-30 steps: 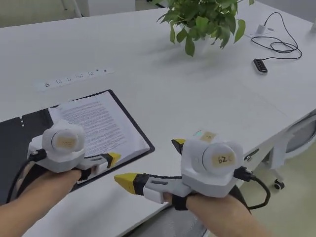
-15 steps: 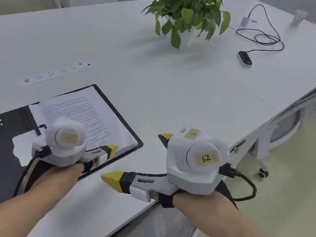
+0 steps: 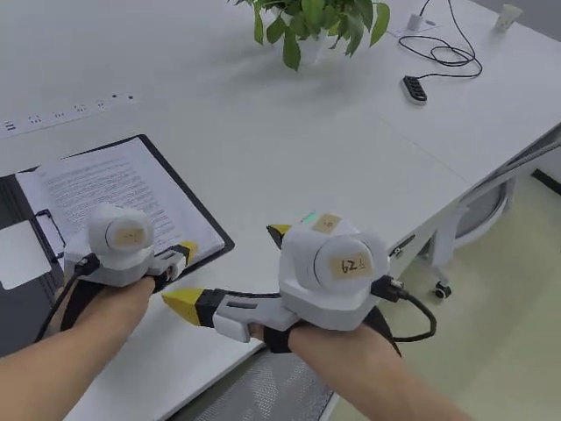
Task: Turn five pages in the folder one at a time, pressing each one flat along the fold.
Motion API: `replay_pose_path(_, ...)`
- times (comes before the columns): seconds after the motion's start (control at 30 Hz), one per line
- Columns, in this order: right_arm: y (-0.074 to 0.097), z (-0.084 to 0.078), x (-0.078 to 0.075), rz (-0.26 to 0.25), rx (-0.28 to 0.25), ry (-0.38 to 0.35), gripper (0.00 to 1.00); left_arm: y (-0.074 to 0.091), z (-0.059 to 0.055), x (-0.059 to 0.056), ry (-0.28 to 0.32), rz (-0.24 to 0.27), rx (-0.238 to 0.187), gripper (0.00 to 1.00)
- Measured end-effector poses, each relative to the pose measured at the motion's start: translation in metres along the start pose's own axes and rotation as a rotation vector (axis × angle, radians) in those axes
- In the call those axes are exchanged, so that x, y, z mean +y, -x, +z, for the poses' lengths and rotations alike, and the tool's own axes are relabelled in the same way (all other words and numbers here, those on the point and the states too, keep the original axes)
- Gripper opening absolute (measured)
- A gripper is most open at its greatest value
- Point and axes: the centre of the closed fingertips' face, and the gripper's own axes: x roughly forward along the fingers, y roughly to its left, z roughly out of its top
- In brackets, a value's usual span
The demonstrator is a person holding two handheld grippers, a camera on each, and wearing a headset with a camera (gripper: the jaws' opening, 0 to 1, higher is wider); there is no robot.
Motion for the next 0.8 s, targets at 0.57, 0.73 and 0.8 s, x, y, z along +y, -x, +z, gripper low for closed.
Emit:
replay_pose_path(0.57, -0.012, -0.006, -0.007, -0.006, 0.025, -0.032, 0.91, 0.002, -0.004, 0.006, -0.008, 0.016, -0.122, 0.44)
replay_pose_path(0.73, -0.016, -0.003, -0.007, 0.0, 0.034, -0.025, 0.91, 0.001, -0.004, 0.007, -0.011, 0.021, -0.135, 0.37)
replay_pose_path(0.8, -0.019, 0.0, -0.008, 0.002, 0.032, -0.027, 0.91, 0.001, -0.004, 0.01, -0.008, 0.028, -0.137, 0.33)
